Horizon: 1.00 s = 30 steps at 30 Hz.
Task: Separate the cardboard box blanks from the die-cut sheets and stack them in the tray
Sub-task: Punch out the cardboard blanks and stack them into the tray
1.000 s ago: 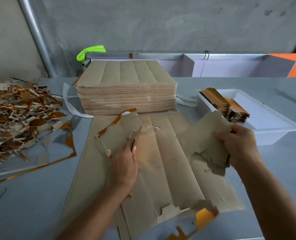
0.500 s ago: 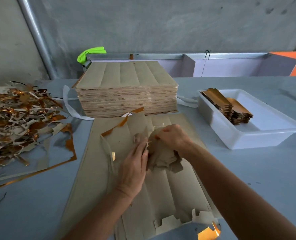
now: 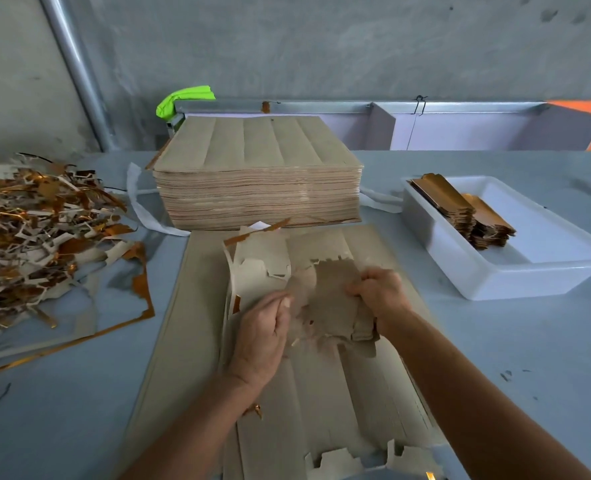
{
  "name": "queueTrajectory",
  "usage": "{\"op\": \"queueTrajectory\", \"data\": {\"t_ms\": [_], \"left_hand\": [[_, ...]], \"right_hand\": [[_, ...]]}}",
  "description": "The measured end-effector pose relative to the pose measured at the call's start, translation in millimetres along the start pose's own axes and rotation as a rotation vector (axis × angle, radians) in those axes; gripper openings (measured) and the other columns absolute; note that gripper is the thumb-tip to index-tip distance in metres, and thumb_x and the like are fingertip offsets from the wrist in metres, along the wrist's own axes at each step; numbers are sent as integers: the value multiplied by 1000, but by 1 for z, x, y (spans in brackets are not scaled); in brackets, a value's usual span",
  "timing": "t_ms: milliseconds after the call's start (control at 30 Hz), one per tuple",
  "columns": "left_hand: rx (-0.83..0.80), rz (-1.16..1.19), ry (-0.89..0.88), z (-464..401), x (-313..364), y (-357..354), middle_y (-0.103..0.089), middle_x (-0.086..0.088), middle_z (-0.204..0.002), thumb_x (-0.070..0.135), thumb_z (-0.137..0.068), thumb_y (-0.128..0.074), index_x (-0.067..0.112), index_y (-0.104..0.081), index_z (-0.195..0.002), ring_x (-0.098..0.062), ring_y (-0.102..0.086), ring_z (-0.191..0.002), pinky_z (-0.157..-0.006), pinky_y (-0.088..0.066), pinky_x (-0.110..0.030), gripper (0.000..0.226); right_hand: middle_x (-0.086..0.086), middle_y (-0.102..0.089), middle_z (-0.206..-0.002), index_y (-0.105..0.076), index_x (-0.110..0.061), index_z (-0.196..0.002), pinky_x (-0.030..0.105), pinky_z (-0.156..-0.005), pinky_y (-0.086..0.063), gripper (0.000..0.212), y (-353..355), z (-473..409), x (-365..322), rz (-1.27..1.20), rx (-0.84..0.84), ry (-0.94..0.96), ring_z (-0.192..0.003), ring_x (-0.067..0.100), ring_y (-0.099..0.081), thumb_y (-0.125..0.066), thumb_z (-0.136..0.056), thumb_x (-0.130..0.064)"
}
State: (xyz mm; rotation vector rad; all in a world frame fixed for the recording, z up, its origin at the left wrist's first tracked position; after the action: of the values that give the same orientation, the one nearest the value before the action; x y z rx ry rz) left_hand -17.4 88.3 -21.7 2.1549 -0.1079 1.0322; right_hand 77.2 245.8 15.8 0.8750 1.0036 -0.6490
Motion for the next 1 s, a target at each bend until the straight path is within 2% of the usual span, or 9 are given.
{"op": "queueTrajectory", "data": {"t_ms": [100, 233, 367, 433, 533, 600, 733, 833, 1000], "left_hand": [[-71, -177, 19, -4, -5, -5, -48, -10, -140, 15, -97, -47, 3, -59, -126, -23, -45, -130, -104, -27, -16, 33], [-207, -381, 69, -9, -12, -10, -24, -2, -154, 44, -98, -38, 25, -40, -143, -19, -22, -139, -109, -16, -24, 49], [-328, -484, 49, -7, -12, -12, -24, 1, -153, 60, -91, -38, 36, -35, -144, -20, -18, -136, -109, -20, -31, 57], [-370, -539, 47, -6, -15, -13, -20, 3, -155, 62, -89, -40, 38, -33, -144, -20, -15, -138, -110, -20, -35, 60], [-340, -502, 44, -14, -16, -10, -32, 2, -149, 55, -92, -42, 32, -39, -142, -20, -26, -135, -106, -26, -32, 55], [-230, -455, 65, -26, -15, -5, -40, -6, -138, 44, -95, -44, 20, -46, -136, -24, -44, -122, -98, -35, -31, 47], [-248, -482, 152, -56, -12, -1, -17, -15, -146, 25, -98, -43, 26, -46, -134, -34, -58, -103, -89, -46, -35, 37], [-361, -540, 149, -72, -13, -6, -9, -16, -151, 18, -100, -36, 35, -42, -138, -34, -58, -104, -87, -47, -37, 42], [-269, -521, 201, -89, -18, -18, -46, -13, -119, 37, -97, -44, 16, -36, -127, -33, -55, -102, -74, -44, -37, 37]], "right_hand": [[14, -67, -79, -62, -11, -71, 48, -69, -58, 15, 14, -4, 2, -175, 83, 16, -76, 31, -65, -63, -79, 2], [4, -63, -70, -59, -15, -71, 27, -51, -50, 19, 25, -6, 4, -321, 160, 54, -63, 19, -61, -67, -79, 0], [7, -65, -87, -60, -11, -97, 39, -73, -54, 15, 33, -7, 5, -497, 255, 40, -81, 26, -62, -65, -84, -7], [6, -64, -89, -58, -12, -95, 38, -74, -53, 11, 42, -9, 0, -510, 317, 85, -81, 24, -60, -61, -86, -7], [9, -61, -95, -55, -15, -89, 31, -67, -50, 14, 58, -13, -9, -452, 366, 178, -78, 19, -57, -53, -86, -1], [9, -59, -104, -51, -11, -109, 38, -76, -52, 28, 61, -15, -12, -362, 344, 211, -92, 24, -56, -51, -84, 2], [-6, -48, -99, -32, -28, -136, 40, -75, -50, 63, 50, -14, -17, -236, 220, 255, -89, 16, -51, -51, -84, 2], [-5, -46, -116, -16, -42, -146, 48, -87, -53, 84, 38, -13, -20, -220, 105, 269, -104, 23, -54, -52, -84, 4], [-2, -42, -127, -13, -43, -147, 52, -93, -50, 88, 32, -20, -21, -238, 90, 252, -114, 27, -51, -51, -84, 6]]}}
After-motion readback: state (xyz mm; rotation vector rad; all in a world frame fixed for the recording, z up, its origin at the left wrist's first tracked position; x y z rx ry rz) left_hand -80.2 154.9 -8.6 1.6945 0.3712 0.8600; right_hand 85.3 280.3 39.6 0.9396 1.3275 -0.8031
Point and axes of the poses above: each hand's wrist, its own z-axis away from the middle knuckle, its own y-axis out of the back of the hand, x = y × z, the point moved 1 cm from there along -z, towards the middle knuckle
